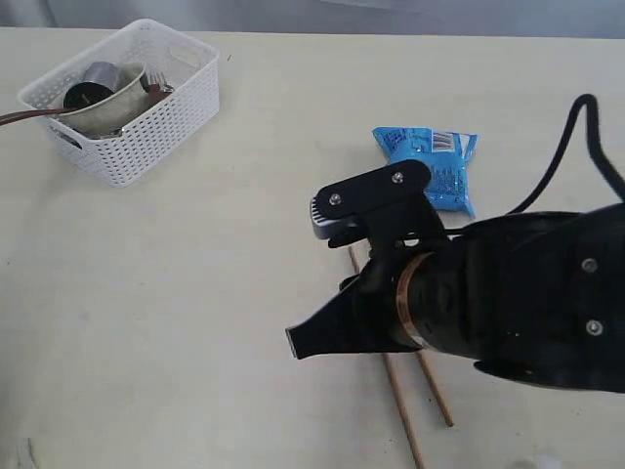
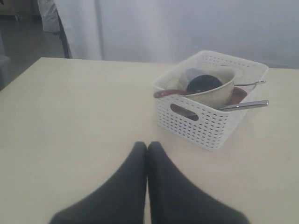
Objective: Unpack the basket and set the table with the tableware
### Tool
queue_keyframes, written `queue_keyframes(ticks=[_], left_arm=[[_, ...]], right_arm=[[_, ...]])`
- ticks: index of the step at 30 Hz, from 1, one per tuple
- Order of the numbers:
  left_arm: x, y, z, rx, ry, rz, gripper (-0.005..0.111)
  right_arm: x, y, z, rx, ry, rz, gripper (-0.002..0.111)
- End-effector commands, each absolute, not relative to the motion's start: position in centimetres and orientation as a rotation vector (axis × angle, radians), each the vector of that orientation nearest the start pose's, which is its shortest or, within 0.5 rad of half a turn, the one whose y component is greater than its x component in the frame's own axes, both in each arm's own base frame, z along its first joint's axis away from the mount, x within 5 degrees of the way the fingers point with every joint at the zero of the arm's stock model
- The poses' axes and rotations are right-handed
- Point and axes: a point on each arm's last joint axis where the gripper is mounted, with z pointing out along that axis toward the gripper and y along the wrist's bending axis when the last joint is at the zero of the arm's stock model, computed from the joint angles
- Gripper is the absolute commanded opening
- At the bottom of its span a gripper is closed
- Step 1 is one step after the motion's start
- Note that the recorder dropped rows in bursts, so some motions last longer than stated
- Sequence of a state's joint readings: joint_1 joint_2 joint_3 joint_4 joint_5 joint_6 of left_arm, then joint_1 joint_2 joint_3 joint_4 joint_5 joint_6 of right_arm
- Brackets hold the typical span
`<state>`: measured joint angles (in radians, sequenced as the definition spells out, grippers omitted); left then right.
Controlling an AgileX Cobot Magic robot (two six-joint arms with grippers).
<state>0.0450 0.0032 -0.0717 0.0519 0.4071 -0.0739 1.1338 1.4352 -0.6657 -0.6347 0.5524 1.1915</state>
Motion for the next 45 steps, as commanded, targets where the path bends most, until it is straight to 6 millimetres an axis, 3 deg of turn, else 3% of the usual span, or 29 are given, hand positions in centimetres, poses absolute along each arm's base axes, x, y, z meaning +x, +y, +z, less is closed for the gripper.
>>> queue_keyframes(ticks=[1, 4, 9, 18, 22, 26, 30, 33, 37, 39, 41, 45], left_arm=[[5.0, 0.4, 19.9, -0.081, 1.821, 0.033, 0.0], [5.0, 0.4, 19.9, -0.081, 1.821, 0.033, 0.0], [5.0, 0.4, 19.9, -0.081, 1.821, 0.033, 0.0], [5.0, 0.4, 19.9, -0.081, 1.821, 0.033, 0.0], [5.0, 0.4, 19.9, -0.081, 1.821, 0.033, 0.0], [5.0, 0.4, 19.9, -0.081, 1.821, 0.033, 0.0], [5.0, 0.4, 19.9, -0.081, 1.821, 0.033, 0.0], [5.0, 0.4, 19.9, -0.081, 1.821, 0.033, 0.0], [5.0, 0.4, 19.9, -0.081, 1.821, 0.033, 0.0], [5.0, 0.4, 19.9, -0.081, 1.821, 0.033, 0.0], [5.0, 0.4, 19.9, -0.081, 1.821, 0.033, 0.0], [5.0, 0.4, 19.9, -0.081, 1.821, 0.033, 0.0]], right_arm=[[13.1, 21.3, 18.4, -0.616, 2.552, 0.147, 0.009], [13.3, 21.4, 18.9, -0.664, 2.496, 0.154, 0.0], [14.6, 22.4, 20.9, -0.705, 2.391, 0.204, 0.0], [19.1, 23.5, 26.3, -0.805, 2.15, 0.243, 0.0], [22.2, 22.0, 27.9, -0.774, 2.074, 0.213, 0.0], [25.6, 19.3, 28.2, -0.701, 2.032, 0.241, 0.0], [28.9, 16.3, 27.5, -0.597, 2.009, 0.228, 0.0], [30.4, 14.9, 26.1, -0.611, 2.037, 0.156, 0.0], [31.0, 15.4, 24.4, -0.737, 2.031, 0.101, 0.0], [30.6, 16.9, 24.2, -0.917, 1.97, 0.041, 0.0], [29.6, 18.9, 24.6, -1.072, 1.946, -0.02, 0.0], [25.7, 23.2, 24.8, -1.415, 1.92, -0.026, 0.0]])
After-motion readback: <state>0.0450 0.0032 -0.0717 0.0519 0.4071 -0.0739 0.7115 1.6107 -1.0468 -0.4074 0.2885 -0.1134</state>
